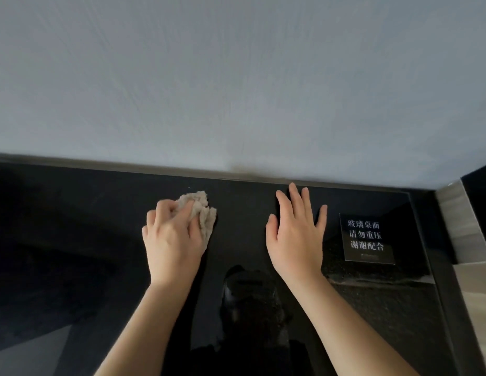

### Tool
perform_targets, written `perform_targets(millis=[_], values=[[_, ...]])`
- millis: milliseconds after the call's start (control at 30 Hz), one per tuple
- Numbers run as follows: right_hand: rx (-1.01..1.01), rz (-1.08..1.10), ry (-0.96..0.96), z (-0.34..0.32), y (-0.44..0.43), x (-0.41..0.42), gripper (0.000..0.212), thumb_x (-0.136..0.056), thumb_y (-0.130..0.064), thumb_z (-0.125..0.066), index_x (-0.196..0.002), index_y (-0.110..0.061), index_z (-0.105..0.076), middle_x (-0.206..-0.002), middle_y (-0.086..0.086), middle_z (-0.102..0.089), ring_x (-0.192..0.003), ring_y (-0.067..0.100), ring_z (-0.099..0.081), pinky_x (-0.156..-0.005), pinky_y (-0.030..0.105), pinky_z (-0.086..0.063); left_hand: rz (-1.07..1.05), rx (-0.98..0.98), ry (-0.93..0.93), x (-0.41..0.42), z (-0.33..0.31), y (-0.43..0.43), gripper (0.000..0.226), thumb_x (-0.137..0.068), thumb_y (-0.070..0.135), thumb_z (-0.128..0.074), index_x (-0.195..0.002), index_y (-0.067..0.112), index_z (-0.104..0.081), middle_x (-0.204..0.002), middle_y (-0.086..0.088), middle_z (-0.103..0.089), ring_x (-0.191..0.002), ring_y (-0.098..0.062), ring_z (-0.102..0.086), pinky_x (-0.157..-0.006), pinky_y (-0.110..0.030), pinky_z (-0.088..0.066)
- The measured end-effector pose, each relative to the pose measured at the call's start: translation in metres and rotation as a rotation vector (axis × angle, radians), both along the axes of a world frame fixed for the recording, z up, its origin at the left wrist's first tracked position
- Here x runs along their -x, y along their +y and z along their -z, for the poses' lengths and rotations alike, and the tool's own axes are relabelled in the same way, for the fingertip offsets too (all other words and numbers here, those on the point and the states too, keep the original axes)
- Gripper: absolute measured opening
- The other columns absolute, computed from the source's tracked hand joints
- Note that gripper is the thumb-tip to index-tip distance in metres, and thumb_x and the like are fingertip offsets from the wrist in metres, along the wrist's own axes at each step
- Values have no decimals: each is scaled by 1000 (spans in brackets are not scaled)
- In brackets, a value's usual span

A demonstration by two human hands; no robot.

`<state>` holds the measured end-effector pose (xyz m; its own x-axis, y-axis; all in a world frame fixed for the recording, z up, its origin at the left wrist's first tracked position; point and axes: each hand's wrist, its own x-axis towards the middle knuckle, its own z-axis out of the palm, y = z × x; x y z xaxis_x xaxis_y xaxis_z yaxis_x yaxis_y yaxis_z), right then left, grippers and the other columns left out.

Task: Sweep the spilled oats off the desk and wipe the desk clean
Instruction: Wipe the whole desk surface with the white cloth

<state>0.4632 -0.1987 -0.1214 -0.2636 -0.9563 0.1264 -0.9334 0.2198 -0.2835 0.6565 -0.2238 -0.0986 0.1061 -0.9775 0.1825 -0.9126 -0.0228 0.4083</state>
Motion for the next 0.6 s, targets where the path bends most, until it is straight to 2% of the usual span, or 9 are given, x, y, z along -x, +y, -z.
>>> perform_targets(millis=[200, 400, 533, 600], values=[[-4, 7, 11, -1, -1, 0, 46, -96, -30, -45, -140, -17, -47, -154, 7, -37, -146, 28, -24, -116, 60, -16, 0, -11, 24, 5, -1, -41, 15, -89, 16, -60, -98, 13, -72, -97, -6, -53, -85, -28, -47, -72, -36, -32], [-2, -3, -4, -1, -1, 1, 47, -96, -31, -41, -140, -17, -46, -154, 7, -36, -146, 28, -24, -117, 60, -14, 236, 33, -102, -30, -2, -3, 19, -88, 16, -59, -102, 17, -71, -102, -5, -54, -87, -26, -49, -70, -41, -41], [-3, 7, -1, -2, -3, -1, 47, -96, -31, -43, -140, -17, -45, -154, 7, -36, -147, 28, -23, -117, 59, -13, 40, -28, -39, -10, -6, -48, 17, -89, 15, -55, -97, 10, -70, -100, -10, -53, -87, -31, -47, -73, -41, -37], [-11, 1, -1, -2, -1, -1, 47, -95, -31, -43, -141, -18, -45, -155, 7, -35, -147, 27, -21, -117, 59, -12, 103, -25, -16, 23, -4, -38, 20, -89, 19, -51, -90, 10, -69, -98, -10, -53, -85, -31, -47, -70, -41, -39]])
